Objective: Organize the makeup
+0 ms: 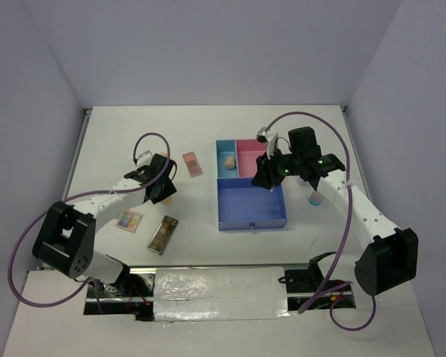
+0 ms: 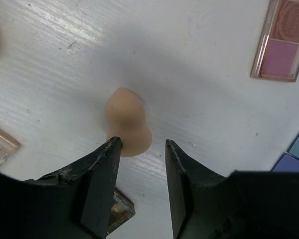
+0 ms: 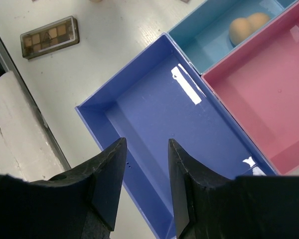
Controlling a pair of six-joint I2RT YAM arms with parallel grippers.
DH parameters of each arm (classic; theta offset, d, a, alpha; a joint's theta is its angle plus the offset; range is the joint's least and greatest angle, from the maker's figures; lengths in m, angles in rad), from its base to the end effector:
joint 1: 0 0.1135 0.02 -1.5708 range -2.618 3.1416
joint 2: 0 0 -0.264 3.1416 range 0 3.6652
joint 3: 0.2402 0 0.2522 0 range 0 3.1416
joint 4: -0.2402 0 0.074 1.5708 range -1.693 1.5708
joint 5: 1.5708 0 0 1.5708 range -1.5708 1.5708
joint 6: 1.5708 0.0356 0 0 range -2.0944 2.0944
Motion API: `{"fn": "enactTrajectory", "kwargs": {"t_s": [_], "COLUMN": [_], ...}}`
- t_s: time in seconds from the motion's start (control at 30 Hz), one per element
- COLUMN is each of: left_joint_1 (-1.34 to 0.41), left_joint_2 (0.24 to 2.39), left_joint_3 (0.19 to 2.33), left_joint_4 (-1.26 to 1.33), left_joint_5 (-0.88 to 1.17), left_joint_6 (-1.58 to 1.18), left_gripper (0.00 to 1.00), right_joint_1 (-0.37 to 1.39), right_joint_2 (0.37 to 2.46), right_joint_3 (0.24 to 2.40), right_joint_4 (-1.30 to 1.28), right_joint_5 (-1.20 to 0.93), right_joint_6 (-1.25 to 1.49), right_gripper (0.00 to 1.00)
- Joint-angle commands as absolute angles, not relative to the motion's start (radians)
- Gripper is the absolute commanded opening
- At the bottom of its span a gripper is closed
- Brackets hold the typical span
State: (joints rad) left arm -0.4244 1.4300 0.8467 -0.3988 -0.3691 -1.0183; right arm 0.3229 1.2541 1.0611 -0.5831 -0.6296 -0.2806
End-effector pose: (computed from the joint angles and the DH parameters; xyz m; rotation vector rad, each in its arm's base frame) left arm 0.2604 -0.1036 0.2009 -0.8530 2.3119 -0.1477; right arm 0.2428 0.1033 0.3043 -0.9658 2.0645 0.7552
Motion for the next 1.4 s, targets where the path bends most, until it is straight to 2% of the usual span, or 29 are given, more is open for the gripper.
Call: {"fn": "enactTrajectory", "kwargs": {"t_s": [0.0,0.23,0.33,0.43,0.47,0.53,0.6,0.63,0.83,1.1,1.37], "left_joint_1": [-0.41,-0.403,-0.399,-0.393,-0.391,-0.393,-0.391,-0.391,-0.397,-0.419,-0.448], "left_joint_2": [1.482,1.543,1.565,1.591,1.594,1.592,1.588,1.579,1.485,1.374,1.523], "left_joint_3": [0.871,0.867,0.856,0.848,0.845,0.842,0.845,0.856,0.899,0.891,1.034], "left_joint_4": [-0.367,-0.367,-0.357,-0.356,-0.354,-0.35,-0.353,-0.354,-0.31,0.033,0.172], "left_joint_5": [-0.361,-0.354,-0.359,-0.359,-0.359,-0.356,-0.353,-0.351,-0.284,0.055,0.248], "left_joint_6": [-0.991,-0.982,-0.974,-0.973,-0.973,-0.973,-0.963,-0.953,-0.872,-0.735,-0.719], "left_gripper": [0.53,0.52,0.48,0.39,0.32,0.24,0.11,0.0,0.0,0.0,0.0], "right_joint_1": [0.33,0.331,0.331,0.331,0.331,0.33,0.33,0.33,0.327,0.319,0.318], "right_joint_2": [1.243,1.241,1.244,1.247,1.247,1.247,1.243,1.241,1.238,1.229,1.223], "right_joint_3": [1.094,1.091,1.094,1.1,1.101,1.103,1.1,1.098,1.108,1.117,1.115], "right_joint_4": [-0.545,-0.545,-0.542,-0.546,-0.548,-0.548,-0.545,-0.543,-0.548,-0.551,-0.557], "right_joint_5": [-0.623,-0.621,-0.62,-0.621,-0.62,-0.618,-0.615,-0.612,-0.6,-0.603,-0.617], "right_joint_6": [-0.279,-0.284,-0.284,-0.285,-0.285,-0.287,-0.29,-0.291,-0.307,-0.322,-0.336], "right_gripper": [0.47,0.47,0.48,0.48,0.48,0.48,0.48,0.48,0.48,0.48,0.48]}}
